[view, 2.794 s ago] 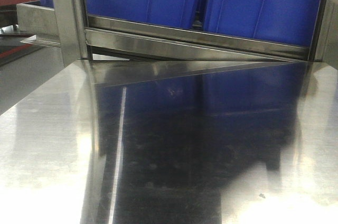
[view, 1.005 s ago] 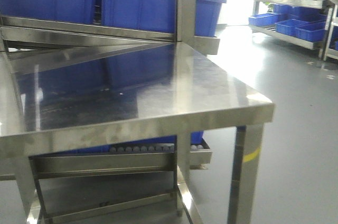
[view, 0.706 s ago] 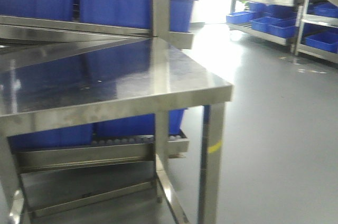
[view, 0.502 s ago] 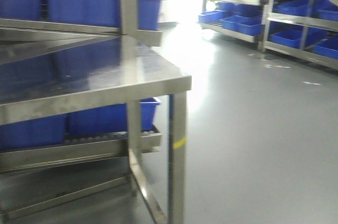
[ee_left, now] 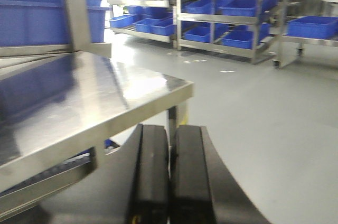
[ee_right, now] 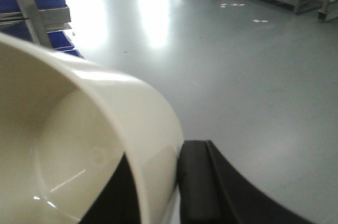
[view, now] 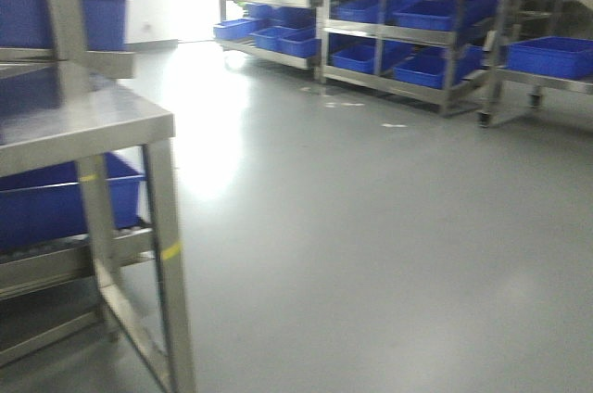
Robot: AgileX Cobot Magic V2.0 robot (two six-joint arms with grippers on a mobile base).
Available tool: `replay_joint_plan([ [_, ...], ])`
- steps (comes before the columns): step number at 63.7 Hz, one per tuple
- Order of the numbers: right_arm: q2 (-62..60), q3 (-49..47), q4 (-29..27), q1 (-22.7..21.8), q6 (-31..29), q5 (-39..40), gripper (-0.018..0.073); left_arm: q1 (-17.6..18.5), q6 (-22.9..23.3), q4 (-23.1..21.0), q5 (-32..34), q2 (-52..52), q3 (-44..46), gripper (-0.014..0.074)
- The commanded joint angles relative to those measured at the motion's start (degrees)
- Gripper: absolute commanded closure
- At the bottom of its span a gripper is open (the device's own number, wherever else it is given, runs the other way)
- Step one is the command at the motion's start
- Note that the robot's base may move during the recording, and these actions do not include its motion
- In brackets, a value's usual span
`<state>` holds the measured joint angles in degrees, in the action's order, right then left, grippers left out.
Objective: Move white bin to right shelf second layer
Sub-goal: 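Drive the base away from the table carrying the bin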
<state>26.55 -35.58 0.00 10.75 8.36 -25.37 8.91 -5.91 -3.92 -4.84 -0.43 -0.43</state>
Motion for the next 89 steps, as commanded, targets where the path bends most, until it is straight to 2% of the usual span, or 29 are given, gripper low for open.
replay_joint_plan([
  [1,0.1,-1.7,0.0,-0.3,-0.3,5.8,0.0504,0.3,0.2,-0.3,4.8,-0.8,-2.1,0.0512],
  [89,0.1,-1.7,0.0,-0.3,-0.3,5.8,0.0504,0.3,0.2,-0.3,4.8,-0.8,-2.1,0.0512],
])
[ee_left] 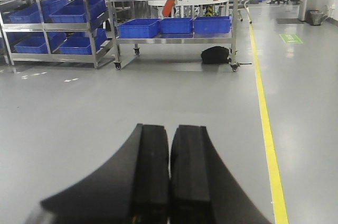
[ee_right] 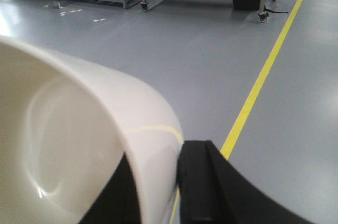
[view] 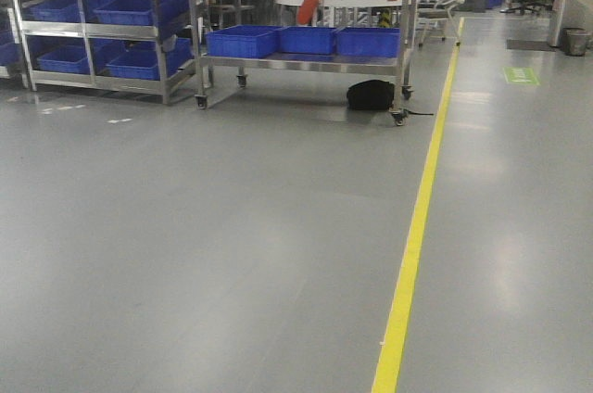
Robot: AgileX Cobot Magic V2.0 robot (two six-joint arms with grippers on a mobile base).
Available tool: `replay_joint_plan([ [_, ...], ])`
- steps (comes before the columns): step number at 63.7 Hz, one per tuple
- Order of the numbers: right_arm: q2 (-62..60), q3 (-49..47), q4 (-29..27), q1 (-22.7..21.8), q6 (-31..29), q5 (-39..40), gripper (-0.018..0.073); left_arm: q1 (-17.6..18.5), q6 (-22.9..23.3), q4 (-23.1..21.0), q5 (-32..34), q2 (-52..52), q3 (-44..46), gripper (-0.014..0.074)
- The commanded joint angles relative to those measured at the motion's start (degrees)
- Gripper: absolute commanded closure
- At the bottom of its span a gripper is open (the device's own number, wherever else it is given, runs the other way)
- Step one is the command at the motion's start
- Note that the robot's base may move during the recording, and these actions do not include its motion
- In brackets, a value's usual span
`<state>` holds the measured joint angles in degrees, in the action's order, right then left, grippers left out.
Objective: Move white bin to right shelf second layer
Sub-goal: 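Drive the base away from the table carrying the bin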
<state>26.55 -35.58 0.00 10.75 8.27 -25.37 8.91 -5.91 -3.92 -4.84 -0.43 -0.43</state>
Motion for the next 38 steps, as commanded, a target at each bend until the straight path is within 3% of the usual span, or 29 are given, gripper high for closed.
replay_joint_plan([
  [1,0.1,-1.7,0.0,-0.3,-0.2,5.8,0.0504,0.3,0.2,-0.3,4.8,-0.8,-2.1,0.0512],
  [38,0.1,-1.7,0.0,-0.3,-0.2,5.7,0.0504,0.3,0.2,-0.3,4.8,-0.8,-2.1,0.0512],
])
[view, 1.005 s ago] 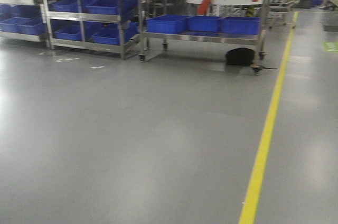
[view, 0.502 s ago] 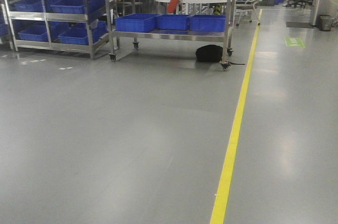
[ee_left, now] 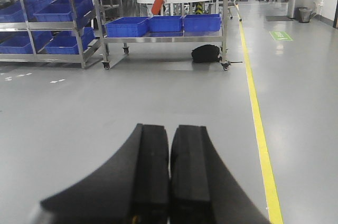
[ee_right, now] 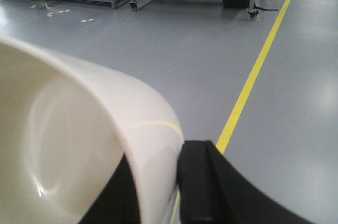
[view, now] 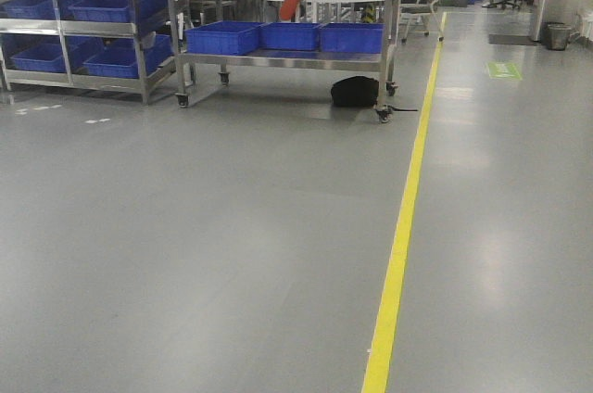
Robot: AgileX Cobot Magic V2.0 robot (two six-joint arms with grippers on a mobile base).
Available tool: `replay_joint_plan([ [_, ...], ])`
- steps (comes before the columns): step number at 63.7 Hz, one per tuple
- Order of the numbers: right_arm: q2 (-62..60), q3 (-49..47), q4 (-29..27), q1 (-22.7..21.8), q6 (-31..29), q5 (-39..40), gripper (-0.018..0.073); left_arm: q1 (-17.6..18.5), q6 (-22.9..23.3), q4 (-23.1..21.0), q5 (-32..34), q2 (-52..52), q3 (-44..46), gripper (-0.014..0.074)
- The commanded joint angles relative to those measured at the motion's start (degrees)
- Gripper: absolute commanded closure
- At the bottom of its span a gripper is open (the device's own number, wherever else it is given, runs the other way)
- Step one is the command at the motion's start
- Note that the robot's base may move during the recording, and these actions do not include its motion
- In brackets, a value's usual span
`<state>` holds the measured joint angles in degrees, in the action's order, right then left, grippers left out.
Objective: Move white bin to right shelf second layer
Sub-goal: 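Drive the base away from the table carrying the bin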
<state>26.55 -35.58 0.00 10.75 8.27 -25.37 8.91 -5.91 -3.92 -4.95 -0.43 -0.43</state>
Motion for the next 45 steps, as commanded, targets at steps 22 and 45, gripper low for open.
replay_joint_plan([
  [22,0.1,-1.7,0.0,-0.3,-0.2,5.7,0.0504,0.3,0.2,-0.3,4.9,-0.8,-2.1,0.0512],
  [45,0.1,-1.7,0.0,-0.3,-0.2,5.7,0.0504,0.3,0.2,-0.3,4.9,-0.8,-2.1,0.0512],
])
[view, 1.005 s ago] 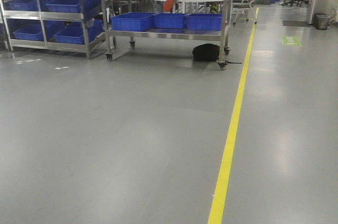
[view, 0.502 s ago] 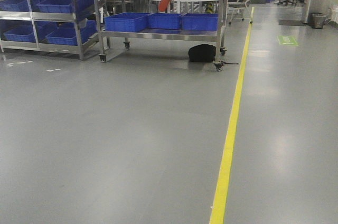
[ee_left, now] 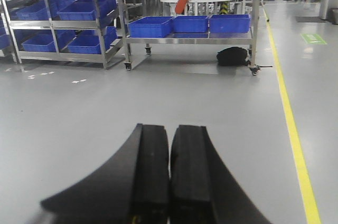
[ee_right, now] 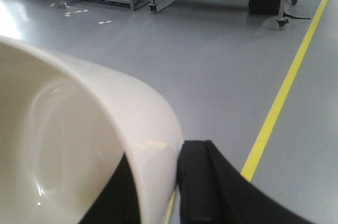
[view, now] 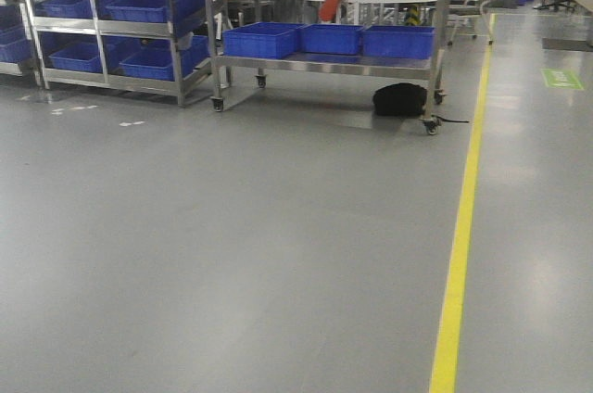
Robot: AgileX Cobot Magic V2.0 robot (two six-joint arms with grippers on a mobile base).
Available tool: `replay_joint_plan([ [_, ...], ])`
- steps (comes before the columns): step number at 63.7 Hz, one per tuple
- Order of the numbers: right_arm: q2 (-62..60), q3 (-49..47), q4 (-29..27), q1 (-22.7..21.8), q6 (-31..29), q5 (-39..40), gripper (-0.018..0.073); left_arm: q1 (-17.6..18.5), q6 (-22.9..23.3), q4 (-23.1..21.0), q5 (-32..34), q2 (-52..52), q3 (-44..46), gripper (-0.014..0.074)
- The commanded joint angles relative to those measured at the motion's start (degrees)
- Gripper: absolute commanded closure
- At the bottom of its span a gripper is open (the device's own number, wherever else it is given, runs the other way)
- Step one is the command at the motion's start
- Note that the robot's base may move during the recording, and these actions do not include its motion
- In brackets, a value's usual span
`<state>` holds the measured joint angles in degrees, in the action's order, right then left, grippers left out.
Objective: Move white bin to right shelf second layer
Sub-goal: 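Drive the base away from the table carrying the bin, then drive the base across the floor toward the window shelves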
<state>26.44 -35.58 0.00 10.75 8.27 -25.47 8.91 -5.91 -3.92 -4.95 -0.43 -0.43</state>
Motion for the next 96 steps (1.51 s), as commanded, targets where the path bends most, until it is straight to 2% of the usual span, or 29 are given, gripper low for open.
replay_joint_plan([
  [1,0.2,-1.7,0.0,-0.3,-0.2,5.8,0.0504,0.3,0.2,-0.3,4.9,-0.8,-2.1,0.0512],
  [96,0.2,-1.7,0.0,-0.3,-0.2,5.7,0.0504,0.3,0.2,-0.3,4.9,-0.8,-2.1,0.0512],
])
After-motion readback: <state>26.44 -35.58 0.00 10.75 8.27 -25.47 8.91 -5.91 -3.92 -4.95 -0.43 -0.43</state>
